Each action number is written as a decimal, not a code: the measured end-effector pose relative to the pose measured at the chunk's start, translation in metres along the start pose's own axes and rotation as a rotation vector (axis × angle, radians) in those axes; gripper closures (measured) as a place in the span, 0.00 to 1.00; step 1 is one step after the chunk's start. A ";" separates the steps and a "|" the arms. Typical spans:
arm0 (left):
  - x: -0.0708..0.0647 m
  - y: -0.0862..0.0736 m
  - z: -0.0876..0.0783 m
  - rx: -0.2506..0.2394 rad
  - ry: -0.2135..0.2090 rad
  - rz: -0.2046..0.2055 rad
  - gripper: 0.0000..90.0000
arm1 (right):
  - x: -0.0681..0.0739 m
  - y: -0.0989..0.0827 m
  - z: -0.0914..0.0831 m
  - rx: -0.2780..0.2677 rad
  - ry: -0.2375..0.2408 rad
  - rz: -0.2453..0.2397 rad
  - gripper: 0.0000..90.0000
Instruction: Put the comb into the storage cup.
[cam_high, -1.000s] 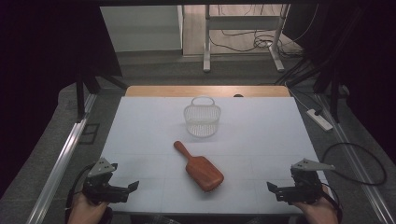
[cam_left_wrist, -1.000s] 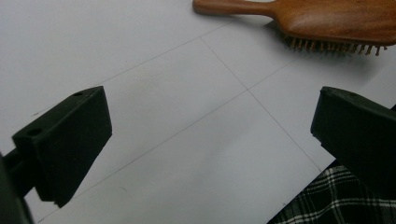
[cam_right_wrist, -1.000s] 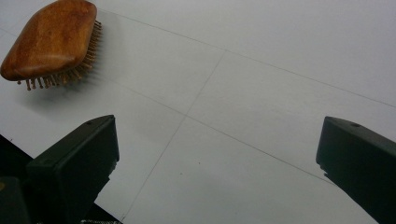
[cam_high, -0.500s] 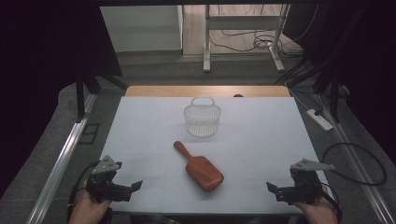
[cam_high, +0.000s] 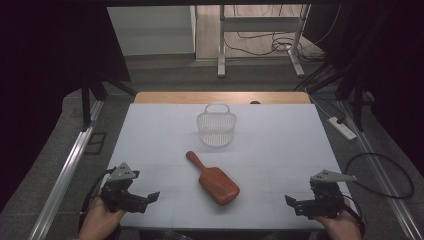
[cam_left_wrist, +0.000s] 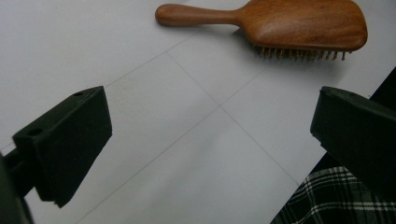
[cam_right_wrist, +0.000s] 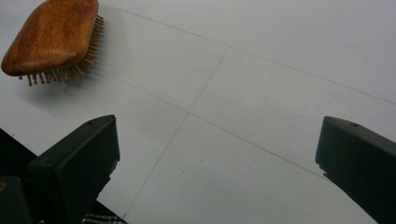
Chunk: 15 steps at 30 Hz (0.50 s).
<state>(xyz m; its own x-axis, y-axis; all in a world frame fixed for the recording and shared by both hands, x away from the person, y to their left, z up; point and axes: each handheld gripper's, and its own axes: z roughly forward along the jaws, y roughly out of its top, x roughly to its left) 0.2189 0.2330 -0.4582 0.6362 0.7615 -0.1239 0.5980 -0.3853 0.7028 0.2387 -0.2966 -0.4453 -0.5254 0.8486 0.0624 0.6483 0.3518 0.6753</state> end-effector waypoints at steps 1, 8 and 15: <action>0.000 0.001 0.001 0.001 -0.005 0.003 0.00 | 0.000 0.000 0.000 0.001 0.000 0.001 0.00; -0.003 0.011 0.008 0.016 -0.012 0.036 0.00 | 0.000 0.000 0.000 0.001 -0.001 0.000 0.00; -0.005 0.018 0.013 0.032 -0.030 0.038 0.00 | 0.000 0.000 0.000 -0.001 0.000 -0.001 0.00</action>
<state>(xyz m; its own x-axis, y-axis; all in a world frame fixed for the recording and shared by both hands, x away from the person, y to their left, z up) 0.2325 0.2152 -0.4541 0.6730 0.7300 -0.1192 0.5883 -0.4306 0.6844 0.2387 -0.2964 -0.4454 -0.5259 0.8483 0.0613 0.6471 0.3522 0.6762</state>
